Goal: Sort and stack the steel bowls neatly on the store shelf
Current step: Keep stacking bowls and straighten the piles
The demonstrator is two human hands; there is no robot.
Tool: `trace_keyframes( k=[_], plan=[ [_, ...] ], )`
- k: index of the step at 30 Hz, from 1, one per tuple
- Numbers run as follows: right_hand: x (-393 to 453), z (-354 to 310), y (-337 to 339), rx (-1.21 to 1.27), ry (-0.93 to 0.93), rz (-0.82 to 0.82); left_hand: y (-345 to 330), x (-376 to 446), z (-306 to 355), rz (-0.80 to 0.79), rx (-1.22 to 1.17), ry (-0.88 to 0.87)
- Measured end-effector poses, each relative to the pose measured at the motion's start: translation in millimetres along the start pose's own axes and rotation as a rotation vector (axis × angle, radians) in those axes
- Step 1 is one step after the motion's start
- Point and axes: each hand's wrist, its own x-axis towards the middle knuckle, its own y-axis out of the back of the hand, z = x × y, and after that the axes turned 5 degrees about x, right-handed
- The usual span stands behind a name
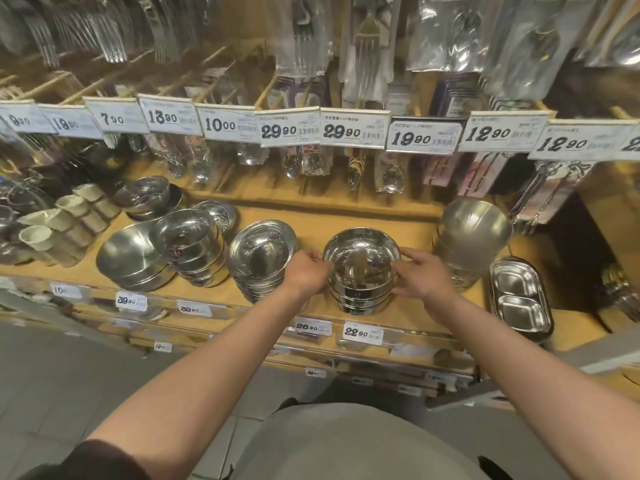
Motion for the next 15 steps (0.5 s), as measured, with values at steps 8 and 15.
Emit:
trace_keyframes(
  k=[8,15],
  plan=[
    [-7.6,-4.6,0.0,-0.002,0.0,-0.005,4.4,1.3,-2.2,-0.048,0.029,-0.01],
    [-18.7,29.8,-5.8,0.197,-0.052,-0.088,-15.9,11.3,-26.4,-0.052,0.0,-0.074]
  ],
)
